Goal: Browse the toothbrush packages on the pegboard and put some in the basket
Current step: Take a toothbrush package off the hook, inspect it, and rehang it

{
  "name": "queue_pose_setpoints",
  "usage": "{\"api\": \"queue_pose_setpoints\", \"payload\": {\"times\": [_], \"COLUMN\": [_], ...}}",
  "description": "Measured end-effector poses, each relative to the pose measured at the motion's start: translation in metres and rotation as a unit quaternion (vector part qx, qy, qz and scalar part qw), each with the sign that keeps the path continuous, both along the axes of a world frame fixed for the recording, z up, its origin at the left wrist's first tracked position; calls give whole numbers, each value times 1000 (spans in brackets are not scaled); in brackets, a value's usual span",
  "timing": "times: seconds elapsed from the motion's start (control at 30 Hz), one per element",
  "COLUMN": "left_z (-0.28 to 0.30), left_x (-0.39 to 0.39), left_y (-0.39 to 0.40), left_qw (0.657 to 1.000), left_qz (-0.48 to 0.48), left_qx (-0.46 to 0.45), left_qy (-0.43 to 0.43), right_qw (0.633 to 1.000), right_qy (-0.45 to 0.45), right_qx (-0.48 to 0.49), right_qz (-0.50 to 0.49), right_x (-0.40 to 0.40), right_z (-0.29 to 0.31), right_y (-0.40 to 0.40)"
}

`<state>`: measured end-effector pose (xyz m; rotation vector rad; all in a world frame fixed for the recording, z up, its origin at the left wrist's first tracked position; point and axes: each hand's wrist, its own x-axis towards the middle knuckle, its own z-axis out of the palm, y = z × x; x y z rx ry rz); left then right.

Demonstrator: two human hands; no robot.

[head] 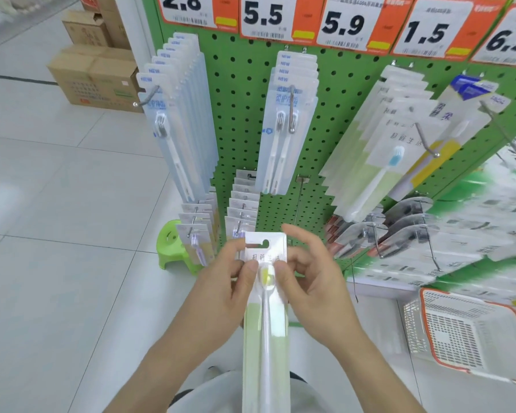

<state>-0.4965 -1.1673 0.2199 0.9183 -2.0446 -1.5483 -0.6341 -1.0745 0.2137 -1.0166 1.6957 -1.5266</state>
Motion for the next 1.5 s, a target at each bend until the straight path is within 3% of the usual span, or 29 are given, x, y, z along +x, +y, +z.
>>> {"api": "queue_pose_setpoints", "payload": {"times": [0.13, 0.3, 0.53, 0.8, 0.93, 1.2, 1.37, 1.5], "left_z": [-5, 3, 1, -4, -7, -12, -10, -5], "left_x": [-3, 1, 3, 1, 6, 8, 14, 16], "left_y": [4, 10, 6, 5, 16, 25, 27, 28], "left_qw": [998, 999, 994, 993, 992, 991, 988, 983], "left_qz": [25, -30, -12, 24, 31, 40, 2, 14], "left_qx": [-50, 24, 108, 116, 114, 122, 131, 169], "left_qy": [-29, -22, 4, -11, -49, -41, -79, -70], "right_qw": [999, 996, 991, 991, 991, 981, 968, 972], "right_qy": [-35, -89, -134, -112, -117, -177, -219, -226], "right_qx": [21, 11, 11, 72, 58, 35, 15, 15], "right_qz": [29, 8, -10, 24, -9, -75, -120, -57], "right_x": [1, -4, 4, 2, 2, 11, 13, 12], "right_z": [1, -6, -16, -11, -11, -27, -32, -32], "right_y": [3, 5, 6, 3, 6, 10, 6, 8]}}
